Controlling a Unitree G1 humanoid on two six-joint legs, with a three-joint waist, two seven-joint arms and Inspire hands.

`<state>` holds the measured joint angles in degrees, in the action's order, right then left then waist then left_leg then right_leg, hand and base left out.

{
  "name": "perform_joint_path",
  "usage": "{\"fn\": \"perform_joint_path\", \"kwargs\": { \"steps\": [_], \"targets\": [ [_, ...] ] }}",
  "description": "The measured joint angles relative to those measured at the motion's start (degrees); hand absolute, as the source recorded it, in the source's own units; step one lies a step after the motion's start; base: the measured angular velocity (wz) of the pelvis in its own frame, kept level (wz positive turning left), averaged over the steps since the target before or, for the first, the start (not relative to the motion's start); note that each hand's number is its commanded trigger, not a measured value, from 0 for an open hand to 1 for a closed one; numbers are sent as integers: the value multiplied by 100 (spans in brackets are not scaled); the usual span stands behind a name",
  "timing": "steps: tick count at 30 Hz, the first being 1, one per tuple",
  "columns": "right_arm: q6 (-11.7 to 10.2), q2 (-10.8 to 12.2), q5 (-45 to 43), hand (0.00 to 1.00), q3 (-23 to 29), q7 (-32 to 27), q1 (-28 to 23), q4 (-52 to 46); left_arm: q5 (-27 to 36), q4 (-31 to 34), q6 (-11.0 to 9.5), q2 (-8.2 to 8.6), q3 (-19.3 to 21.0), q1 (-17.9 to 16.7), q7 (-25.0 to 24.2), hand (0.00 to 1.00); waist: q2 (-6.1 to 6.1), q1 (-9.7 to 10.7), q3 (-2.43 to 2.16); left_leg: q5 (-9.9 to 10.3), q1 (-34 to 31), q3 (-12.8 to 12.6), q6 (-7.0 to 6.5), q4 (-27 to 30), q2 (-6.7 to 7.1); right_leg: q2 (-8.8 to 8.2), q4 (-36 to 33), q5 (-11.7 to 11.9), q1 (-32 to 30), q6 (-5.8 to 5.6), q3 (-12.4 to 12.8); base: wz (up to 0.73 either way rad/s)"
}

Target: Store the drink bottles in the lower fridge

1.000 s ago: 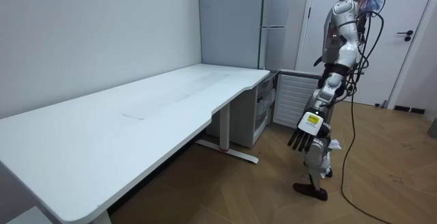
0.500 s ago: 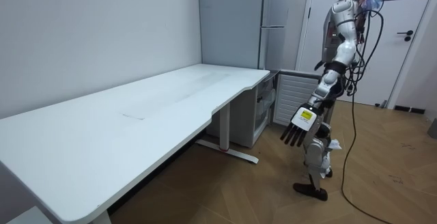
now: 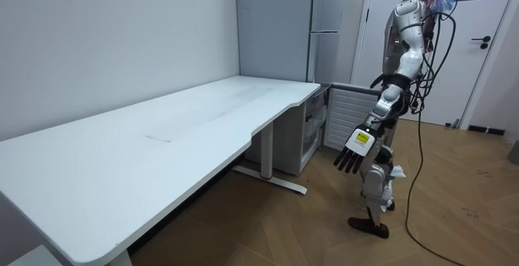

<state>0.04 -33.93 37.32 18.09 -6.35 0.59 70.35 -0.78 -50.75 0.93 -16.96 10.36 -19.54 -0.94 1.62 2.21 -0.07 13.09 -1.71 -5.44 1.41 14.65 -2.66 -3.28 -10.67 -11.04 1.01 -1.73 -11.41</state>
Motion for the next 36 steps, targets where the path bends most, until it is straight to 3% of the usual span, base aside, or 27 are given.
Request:
{"fn": "perform_joint_path", "kwargs": {
  "steps": [8,10,13,16,19,24,29,32,36],
  "targets": [
    [2,245,552,0,-323,998,-4,-96,-109,-1,-7,14,-53,37,-91,0,3,-60,-3,0,32,-55,2,2,-28,19,-9,15,8,18,15,-2],
    [-14,420,613,0,-450,1375,-10,-138,-124,-148,-30,25,-62,136,-87,0,-12,-113,21,-3,50,-77,11,2,-53,43,-2,26,11,35,39,-5],
    [-37,771,645,0,-849,1762,-115,-486,-144,-271,-44,67,-281,182,-78,0,-3,-126,22,-4,51,-82,30,-8,-71,60,7,29,5,43,43,-2],
    [-111,1169,732,0,-1080,2003,-286,-858,-126,-277,-51,204,-384,237,-83,0,0,-228,19,-6,85,-82,33,-67,-68,58,9,29,13,44,45,-1],
    [-199,1384,741,0,-1249,2287,-312,-865,-108,-287,-114,315,-399,244,-84,0,13,-342,18,-9,134,-97,37,-98,-68,59,14,31,40,46,49,-3],
    [-253,1631,954,0,-1478,2369,-314,-1010,-120,-298,-176,404,-456,195,39,0,3,-455,16,-9,152,-80,38,-112,-66,62,84,37,122,48,18,2],
    [-437,1949,1215,0,-1465,2365,-241,-1005,-140,-541,-276,607,-505,252,172,0,-66,-699,53,-6,200,-52,46,-98,-80,79,83,48,215,62,-4,0],
    [-440,2045,1304,0,-1514,2271,-57,-1007,-140,-653,-276,664,-513,264,171,0,-105,-778,84,-5,170,-52,49,-99,-86,80,62,52,196,69,-8,0],
    [-424,2081,1312,0,-1943,1968,153,-1207,-224,-775,-247,667,-712,346,155,0,-123,-994,104,-2,123,-25,53,-81,-89,91,92,66,183,72,-13,1]
  ]
}}
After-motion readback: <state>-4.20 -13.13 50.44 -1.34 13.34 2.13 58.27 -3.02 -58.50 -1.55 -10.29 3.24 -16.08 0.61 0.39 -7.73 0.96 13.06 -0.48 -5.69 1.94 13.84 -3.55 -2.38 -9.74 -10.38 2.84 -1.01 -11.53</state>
